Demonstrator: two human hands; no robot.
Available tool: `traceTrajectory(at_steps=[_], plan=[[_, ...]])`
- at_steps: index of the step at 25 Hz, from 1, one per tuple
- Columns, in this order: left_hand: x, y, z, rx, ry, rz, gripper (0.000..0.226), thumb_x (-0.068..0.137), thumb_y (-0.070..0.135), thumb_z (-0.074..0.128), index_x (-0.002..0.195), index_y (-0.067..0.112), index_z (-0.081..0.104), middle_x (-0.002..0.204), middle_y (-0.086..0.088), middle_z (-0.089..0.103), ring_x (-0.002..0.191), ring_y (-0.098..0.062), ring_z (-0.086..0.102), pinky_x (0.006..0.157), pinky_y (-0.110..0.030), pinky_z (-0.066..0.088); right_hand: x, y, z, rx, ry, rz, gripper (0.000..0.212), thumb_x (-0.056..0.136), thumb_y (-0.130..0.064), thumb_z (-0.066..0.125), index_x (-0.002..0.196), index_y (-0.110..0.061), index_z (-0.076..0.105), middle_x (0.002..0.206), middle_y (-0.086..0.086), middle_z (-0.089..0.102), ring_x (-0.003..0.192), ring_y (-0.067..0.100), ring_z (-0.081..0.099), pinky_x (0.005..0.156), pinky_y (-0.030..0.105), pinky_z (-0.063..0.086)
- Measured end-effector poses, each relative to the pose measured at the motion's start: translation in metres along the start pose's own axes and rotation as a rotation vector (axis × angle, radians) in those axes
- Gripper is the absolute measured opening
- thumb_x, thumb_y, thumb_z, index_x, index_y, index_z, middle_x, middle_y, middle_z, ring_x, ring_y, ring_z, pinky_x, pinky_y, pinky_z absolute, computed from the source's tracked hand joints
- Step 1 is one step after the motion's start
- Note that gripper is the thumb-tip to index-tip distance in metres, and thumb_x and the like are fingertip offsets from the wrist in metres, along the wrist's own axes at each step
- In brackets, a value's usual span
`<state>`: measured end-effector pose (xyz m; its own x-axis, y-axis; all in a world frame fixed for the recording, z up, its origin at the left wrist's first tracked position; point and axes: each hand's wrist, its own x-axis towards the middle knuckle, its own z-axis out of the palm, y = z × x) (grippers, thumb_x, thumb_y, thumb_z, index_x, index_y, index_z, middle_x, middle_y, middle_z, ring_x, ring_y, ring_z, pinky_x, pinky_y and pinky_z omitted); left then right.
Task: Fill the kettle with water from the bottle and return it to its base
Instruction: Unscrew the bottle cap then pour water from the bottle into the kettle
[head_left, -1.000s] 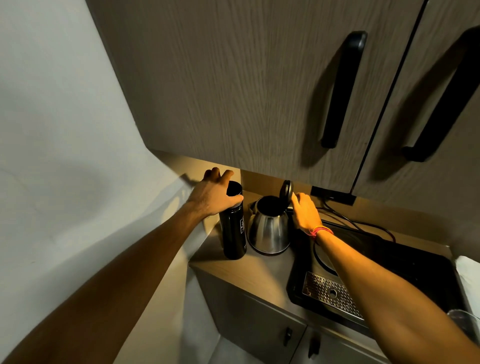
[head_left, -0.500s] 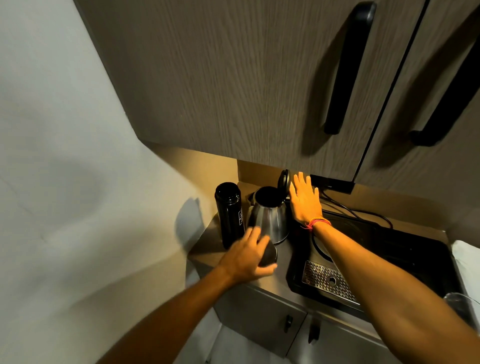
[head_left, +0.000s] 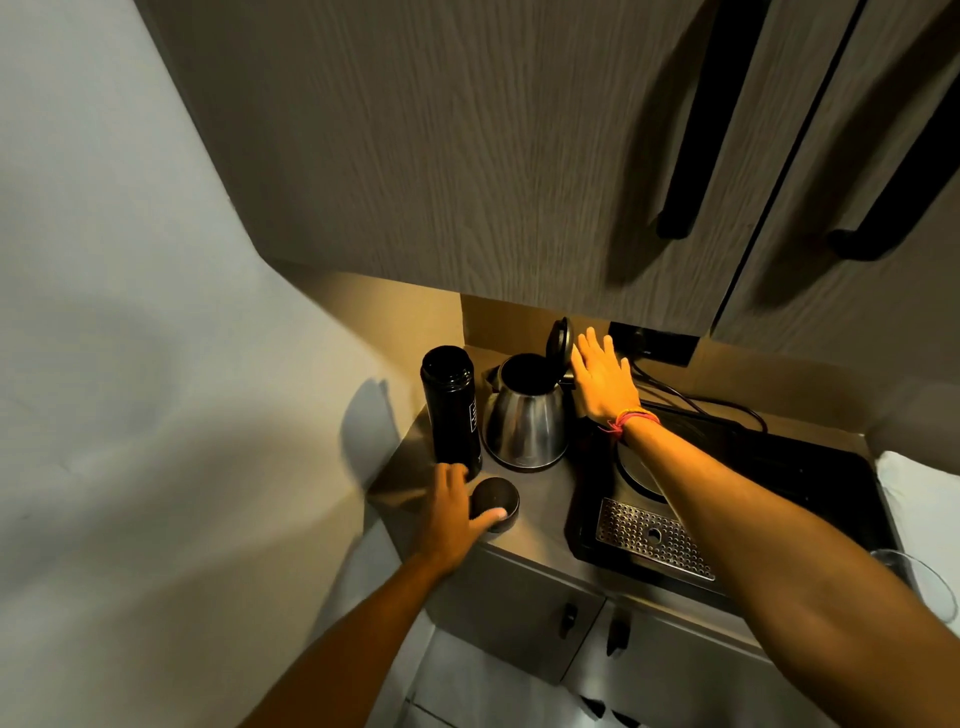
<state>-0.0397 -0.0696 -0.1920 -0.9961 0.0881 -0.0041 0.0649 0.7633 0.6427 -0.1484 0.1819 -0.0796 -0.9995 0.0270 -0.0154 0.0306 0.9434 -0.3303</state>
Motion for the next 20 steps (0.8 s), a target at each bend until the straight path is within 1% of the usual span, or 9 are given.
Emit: traceTrajectory(at_steps=[2,4,5,7,10,12,14,17,20], plan=[[0.007,-0.003,-0.025,-0.125,0.236,-0.125,0.088,0.069,0.050,0.086,0.136,0.011,0.043,0.135,-0.012,0.047,0.117,-0.025,0.054,0.086,-0.032,0.053,0.000,0.000,0.001,-0.027,-0.014,-0.016,0.062,0.100,-0.019,0.031,0.155,-0.011,0.005,0.165,0.010,-0.005,0.151,0.035,-0.006,0.121,0.059,0.008],[0.030,0.004,-0.050,-0.245,0.408,-0.161,0.103,0.062,0.050,0.091,0.140,0.006,0.040,0.136,-0.017,0.047,0.123,-0.031,0.051,0.097,-0.043,0.052,-0.001,0.000,0.004,-0.036,-0.024,-0.035,0.065,0.098,-0.014,0.035,0.155,-0.013,0.003,0.165,0.010,-0.006,0.151,0.036,-0.006,0.120,0.061,0.008],[0.044,0.012,-0.061,-0.317,0.427,-0.154,0.110,0.060,0.048,0.093,0.143,0.005,0.037,0.141,-0.018,0.045,0.128,-0.032,0.048,0.104,-0.045,0.049,-0.001,0.000,0.005,-0.015,-0.031,-0.036,0.066,0.098,-0.013,0.035,0.155,-0.013,0.002,0.165,0.010,-0.007,0.151,0.037,-0.006,0.120,0.062,0.008],[0.065,0.031,-0.075,-0.457,0.365,-0.148,0.116,0.057,0.042,0.097,0.148,0.009,0.033,0.147,-0.015,0.044,0.134,-0.029,0.045,0.109,-0.045,0.046,-0.002,-0.001,0.006,0.034,-0.048,-0.033,0.066,0.098,-0.012,0.035,0.155,-0.014,0.002,0.165,0.010,-0.008,0.151,0.038,-0.007,0.118,0.063,0.007],[0.080,0.046,-0.071,-0.617,0.278,-0.156,0.103,0.057,0.025,0.098,0.143,0.014,0.042,0.138,-0.009,0.059,0.128,-0.028,0.056,0.106,-0.039,0.049,-0.002,-0.002,0.005,0.040,-0.065,-0.016,0.068,0.097,-0.009,0.037,0.155,-0.015,0.001,0.164,0.011,-0.009,0.150,0.040,-0.007,0.118,0.066,0.007],[0.082,0.047,-0.066,-0.634,0.312,-0.187,0.089,0.058,0.018,0.097,0.136,0.014,0.055,0.130,-0.007,0.067,0.123,-0.026,0.061,0.103,-0.036,0.051,0.000,-0.002,0.004,0.050,-0.101,0.000,0.069,0.097,-0.006,0.037,0.155,-0.017,0.000,0.164,0.010,-0.010,0.150,0.040,-0.009,0.117,0.066,0.006],[0.082,0.046,-0.065,-0.623,0.347,-0.183,0.080,0.059,0.016,0.096,0.131,0.014,0.061,0.126,-0.007,0.070,0.120,-0.025,0.064,0.102,-0.037,0.052,0.001,-0.002,0.002,0.055,-0.140,0.013,0.070,0.097,-0.002,0.035,0.155,-0.018,-0.001,0.164,0.009,-0.010,0.150,0.039,-0.010,0.117,0.067,0.004],[0.080,0.047,-0.066,-0.567,0.375,-0.139,0.078,0.060,0.019,0.096,0.130,0.014,0.063,0.125,-0.006,0.071,0.117,-0.021,0.064,0.099,-0.031,0.051,0.002,-0.001,-0.001,0.039,-0.162,0.027,0.073,0.095,0.001,0.037,0.155,-0.020,0.000,0.164,0.010,-0.009,0.149,0.041,-0.009,0.116,0.068,0.006],[0.079,0.050,-0.069,-0.471,0.383,-0.116,0.075,0.060,0.024,0.096,0.127,0.014,0.064,0.122,-0.006,0.072,0.108,-0.015,0.063,0.090,-0.025,0.049,0.002,-0.004,-0.001,0.051,-0.163,0.041,0.074,0.095,-0.003,0.042,0.155,-0.023,0.002,0.164,0.013,-0.008,0.149,0.045,-0.007,0.115,0.070,0.008]])
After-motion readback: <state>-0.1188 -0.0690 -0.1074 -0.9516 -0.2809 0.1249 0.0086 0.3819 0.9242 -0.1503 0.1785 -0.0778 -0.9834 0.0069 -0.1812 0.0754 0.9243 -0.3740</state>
